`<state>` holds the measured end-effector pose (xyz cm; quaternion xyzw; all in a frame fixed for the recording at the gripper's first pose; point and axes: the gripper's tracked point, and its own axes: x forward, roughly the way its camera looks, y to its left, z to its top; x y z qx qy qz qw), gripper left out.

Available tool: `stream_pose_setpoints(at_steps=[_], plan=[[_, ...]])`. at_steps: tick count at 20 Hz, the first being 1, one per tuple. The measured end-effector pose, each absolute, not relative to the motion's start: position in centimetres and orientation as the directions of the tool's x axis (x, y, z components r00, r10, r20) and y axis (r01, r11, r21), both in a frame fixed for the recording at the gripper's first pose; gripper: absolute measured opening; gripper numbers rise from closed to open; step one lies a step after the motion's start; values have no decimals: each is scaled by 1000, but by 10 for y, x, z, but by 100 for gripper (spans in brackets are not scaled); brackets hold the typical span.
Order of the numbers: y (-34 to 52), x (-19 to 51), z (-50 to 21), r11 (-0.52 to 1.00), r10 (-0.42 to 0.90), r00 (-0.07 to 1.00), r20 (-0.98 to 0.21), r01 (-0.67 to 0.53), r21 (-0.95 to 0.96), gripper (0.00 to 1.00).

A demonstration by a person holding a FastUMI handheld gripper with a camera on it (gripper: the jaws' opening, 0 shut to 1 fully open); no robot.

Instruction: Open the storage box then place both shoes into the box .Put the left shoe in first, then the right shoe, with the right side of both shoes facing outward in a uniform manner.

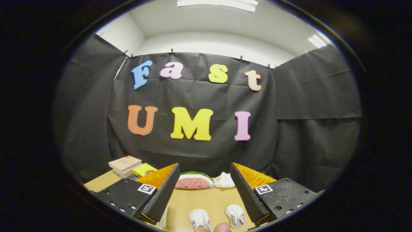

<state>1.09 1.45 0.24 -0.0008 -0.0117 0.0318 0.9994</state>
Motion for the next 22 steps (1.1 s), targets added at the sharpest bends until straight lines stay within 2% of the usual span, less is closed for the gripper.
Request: stream_pose_setpoints(at_steps=[10, 14, 18, 22], plan=[[14, 14, 12, 993, 118, 991, 60, -120, 17, 95], [13, 18, 3, 991, 128, 991, 41, -129, 31, 95], [15, 23, -13, 984, 165, 986, -8, -164, 69, 95], [37, 23, -51, 953, 277, 953, -121, -257, 158, 95]])
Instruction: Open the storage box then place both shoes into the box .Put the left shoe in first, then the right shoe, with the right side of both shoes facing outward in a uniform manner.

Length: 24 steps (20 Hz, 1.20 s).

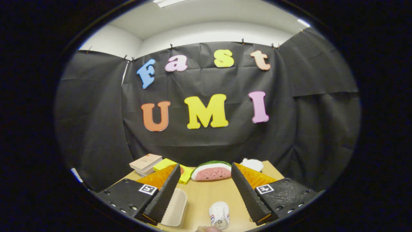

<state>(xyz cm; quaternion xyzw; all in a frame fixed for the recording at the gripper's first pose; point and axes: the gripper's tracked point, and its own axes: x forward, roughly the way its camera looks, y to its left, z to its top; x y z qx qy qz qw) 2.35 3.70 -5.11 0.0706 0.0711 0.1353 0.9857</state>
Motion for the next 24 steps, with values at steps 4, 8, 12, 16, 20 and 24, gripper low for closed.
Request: stream_pose_setpoints(at_steps=[4, 8, 12, 16, 20, 24], plan=[[53, 22, -87, 933, 348, 922, -172, -323, 160, 95], [81, 17, -131, 881, 457, 852, -254, -395, 260, 96], [105, 14, -181, 837, 528, 777, -344, -408, 364, 95], [125, 14, -229, 795, 590, 691, -417, -405, 452, 95], [144, 17, -263, 748, 649, 600, -468, -387, 540, 96], [155, 20, -290, 699, 695, 523, -494, -328, 636, 95]])
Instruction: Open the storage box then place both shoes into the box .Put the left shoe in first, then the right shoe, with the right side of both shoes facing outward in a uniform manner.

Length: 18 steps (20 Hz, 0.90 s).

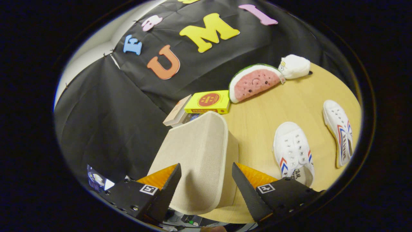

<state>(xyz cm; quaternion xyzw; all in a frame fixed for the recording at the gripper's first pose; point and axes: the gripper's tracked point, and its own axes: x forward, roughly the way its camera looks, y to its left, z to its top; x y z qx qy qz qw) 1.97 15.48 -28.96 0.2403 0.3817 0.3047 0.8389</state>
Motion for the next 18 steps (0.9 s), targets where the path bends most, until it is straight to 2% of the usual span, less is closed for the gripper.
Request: stream_pose_setpoints(at_steps=[7, 9, 14, 18], plan=[[182, 17, -307, 479, 842, 352, -408, -142, 866, 95], [183, 12, -308, 467, 851, 327, -410, -116, 876, 94], [179, 5, -286, 453, 865, 314, -392, -151, 878, 62], [178, 1, -259, 456, 873, 300, -385, -221, 862, 52]])
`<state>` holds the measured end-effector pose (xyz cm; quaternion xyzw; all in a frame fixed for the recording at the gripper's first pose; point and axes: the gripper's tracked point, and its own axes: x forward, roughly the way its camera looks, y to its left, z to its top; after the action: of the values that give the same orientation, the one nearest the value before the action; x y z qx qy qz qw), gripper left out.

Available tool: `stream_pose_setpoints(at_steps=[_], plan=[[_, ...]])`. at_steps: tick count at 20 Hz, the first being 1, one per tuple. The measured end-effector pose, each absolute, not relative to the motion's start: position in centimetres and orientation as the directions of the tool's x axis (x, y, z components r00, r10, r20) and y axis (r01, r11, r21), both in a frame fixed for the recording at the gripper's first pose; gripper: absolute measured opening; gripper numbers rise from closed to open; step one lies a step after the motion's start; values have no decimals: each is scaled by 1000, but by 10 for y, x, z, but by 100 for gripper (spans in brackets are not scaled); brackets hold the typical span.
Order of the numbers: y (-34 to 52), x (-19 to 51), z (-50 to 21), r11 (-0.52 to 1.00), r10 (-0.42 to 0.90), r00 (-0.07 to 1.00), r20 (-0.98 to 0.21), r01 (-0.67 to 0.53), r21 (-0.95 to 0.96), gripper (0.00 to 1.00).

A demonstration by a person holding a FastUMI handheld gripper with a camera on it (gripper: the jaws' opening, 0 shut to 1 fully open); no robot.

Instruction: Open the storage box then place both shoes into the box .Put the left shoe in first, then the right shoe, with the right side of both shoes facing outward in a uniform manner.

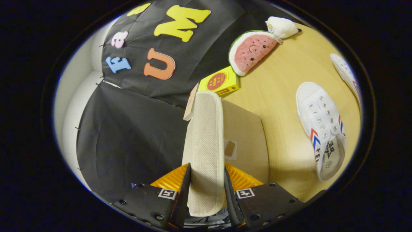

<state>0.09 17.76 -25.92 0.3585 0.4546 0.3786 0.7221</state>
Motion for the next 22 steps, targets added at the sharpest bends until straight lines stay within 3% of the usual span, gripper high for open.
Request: stream_pose_setpoints(at_steps=[5, 13, 14, 16, 21, 22], plan=[[197, -8, -199, 437, 891, 285, -352, -333, 836, 41], [296, -27, -94, 416, 909, 250, -333, -529, 739, 40], [309, -27, -88, 449, 893, 263, -365, -574, 685, 32], [340, -31, -88, 464, 879, 259, -400, -658, 593, 32], [422, -62, -93, 436, 876, 185, -446, -699, 567, 32], [433, -64, -94, 431, 876, 174, -450, -703, 566, 39]])
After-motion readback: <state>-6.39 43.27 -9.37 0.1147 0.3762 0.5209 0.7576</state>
